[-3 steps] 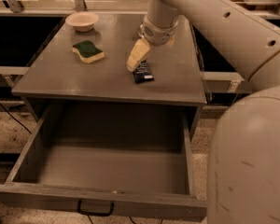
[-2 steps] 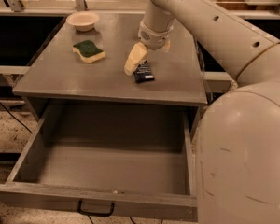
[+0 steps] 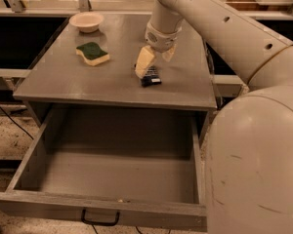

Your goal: Place rxbar blueberry into top drawer

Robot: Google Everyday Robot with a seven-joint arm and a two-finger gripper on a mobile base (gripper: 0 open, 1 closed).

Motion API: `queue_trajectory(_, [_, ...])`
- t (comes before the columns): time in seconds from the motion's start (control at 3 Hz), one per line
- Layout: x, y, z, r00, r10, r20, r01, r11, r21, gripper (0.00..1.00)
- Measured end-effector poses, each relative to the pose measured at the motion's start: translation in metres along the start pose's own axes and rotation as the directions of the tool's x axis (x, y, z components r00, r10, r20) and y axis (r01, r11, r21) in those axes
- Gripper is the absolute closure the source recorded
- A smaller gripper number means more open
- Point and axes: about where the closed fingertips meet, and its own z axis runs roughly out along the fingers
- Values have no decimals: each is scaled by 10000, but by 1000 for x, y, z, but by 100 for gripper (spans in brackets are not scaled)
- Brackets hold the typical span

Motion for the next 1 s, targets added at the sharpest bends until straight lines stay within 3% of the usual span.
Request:
queue_trajectory(0.33, [0, 0, 0, 10000, -6, 2, 6, 10000, 2, 43])
queue_trajectory(1.0, [-2, 4, 0, 9998, -219, 32, 219, 9998, 1, 0])
